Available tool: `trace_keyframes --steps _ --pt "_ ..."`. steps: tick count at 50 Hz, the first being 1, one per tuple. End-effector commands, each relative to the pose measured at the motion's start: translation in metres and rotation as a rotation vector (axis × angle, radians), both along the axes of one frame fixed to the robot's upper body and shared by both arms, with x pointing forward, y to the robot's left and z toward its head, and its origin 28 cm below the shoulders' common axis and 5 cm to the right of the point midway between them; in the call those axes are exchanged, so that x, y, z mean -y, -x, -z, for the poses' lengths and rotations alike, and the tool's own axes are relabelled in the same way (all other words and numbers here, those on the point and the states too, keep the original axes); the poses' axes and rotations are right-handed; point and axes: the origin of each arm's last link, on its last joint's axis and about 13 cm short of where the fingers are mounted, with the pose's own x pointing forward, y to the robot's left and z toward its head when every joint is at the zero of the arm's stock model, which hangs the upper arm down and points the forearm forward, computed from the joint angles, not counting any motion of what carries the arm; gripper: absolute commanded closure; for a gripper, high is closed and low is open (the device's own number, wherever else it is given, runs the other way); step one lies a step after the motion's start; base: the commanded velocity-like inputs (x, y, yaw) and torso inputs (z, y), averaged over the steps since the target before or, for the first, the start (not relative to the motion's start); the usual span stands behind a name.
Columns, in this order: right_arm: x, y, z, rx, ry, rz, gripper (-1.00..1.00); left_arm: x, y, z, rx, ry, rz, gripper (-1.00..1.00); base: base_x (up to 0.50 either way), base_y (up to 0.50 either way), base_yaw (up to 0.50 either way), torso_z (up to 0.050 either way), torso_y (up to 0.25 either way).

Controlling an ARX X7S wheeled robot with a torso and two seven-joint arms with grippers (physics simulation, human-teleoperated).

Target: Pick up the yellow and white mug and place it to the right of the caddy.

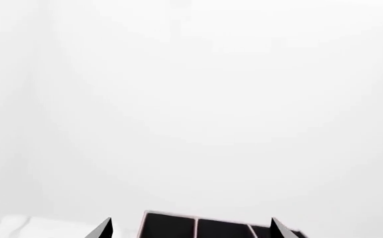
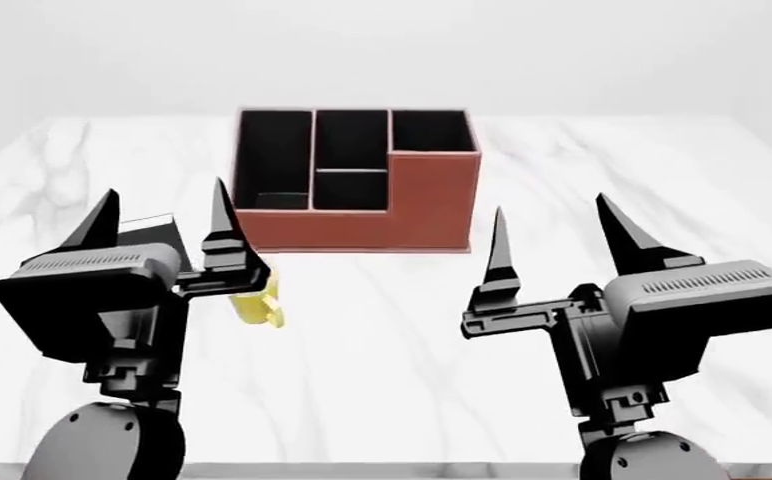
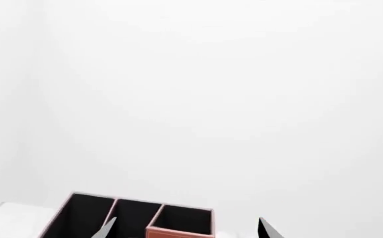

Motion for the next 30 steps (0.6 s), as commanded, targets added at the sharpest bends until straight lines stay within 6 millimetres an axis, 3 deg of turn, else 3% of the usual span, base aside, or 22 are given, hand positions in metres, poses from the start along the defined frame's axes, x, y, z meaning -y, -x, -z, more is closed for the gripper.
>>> trace_keyframes --steps 1,30 --pt "-0.0027 0.0016 0.0001 0.016 0.026 -0.022 -1.00 -0.0020 0.0004 -0.0019 0.001 -0.001 -0.005 -1.00 0.50 0.00 0.00 0.000 0.000" --pt "-0.0039 0.0007 0.0012 0.008 0.036 -0.018 -1.00 -0.0019 0.0008 -0.0023 -0.001 0.000 0.004 -1.00 0.50 0.07 0.00 0.000 0.001"
